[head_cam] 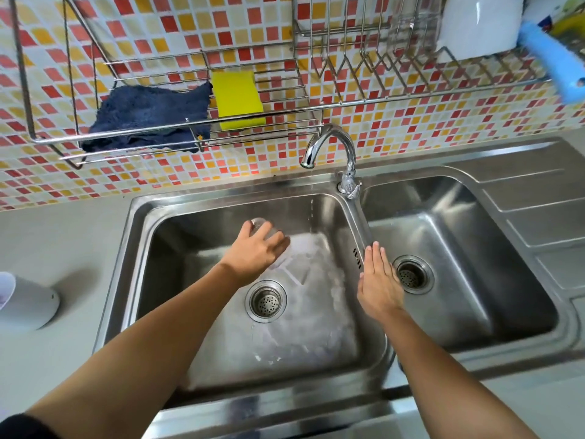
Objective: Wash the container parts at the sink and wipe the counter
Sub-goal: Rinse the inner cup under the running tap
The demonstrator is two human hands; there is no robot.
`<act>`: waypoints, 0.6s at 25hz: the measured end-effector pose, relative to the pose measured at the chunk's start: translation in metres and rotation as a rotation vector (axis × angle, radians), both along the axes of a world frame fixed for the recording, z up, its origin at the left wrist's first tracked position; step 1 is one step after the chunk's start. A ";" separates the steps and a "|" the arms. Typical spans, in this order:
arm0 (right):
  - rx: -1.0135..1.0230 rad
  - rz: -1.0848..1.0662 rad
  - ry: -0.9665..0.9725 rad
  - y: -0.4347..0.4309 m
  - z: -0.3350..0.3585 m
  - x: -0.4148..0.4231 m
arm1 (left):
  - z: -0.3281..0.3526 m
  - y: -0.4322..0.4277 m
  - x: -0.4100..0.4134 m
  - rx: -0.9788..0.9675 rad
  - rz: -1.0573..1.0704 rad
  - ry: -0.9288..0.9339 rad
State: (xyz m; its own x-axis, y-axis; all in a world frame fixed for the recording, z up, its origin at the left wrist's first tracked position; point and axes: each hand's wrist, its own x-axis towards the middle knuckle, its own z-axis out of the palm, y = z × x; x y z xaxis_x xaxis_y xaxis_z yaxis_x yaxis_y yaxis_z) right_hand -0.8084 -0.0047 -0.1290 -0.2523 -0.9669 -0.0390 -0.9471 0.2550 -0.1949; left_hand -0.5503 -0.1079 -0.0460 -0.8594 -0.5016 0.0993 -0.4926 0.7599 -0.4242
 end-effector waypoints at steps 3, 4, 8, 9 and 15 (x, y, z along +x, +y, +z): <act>0.046 0.023 0.002 -0.002 -0.006 -0.003 | -0.004 0.000 0.004 0.180 0.150 0.115; 0.056 0.028 0.001 -0.002 -0.007 -0.004 | -0.006 0.000 0.007 0.321 0.270 0.223; 0.025 0.035 -0.154 -0.003 0.009 -0.004 | 0.002 0.019 0.014 0.980 0.690 0.996; -0.068 0.008 -0.252 -0.003 0.021 0.001 | 0.004 0.026 0.017 1.102 0.699 1.145; -0.945 0.102 -0.569 -0.033 0.168 0.074 | 0.033 0.051 0.039 1.200 0.615 1.314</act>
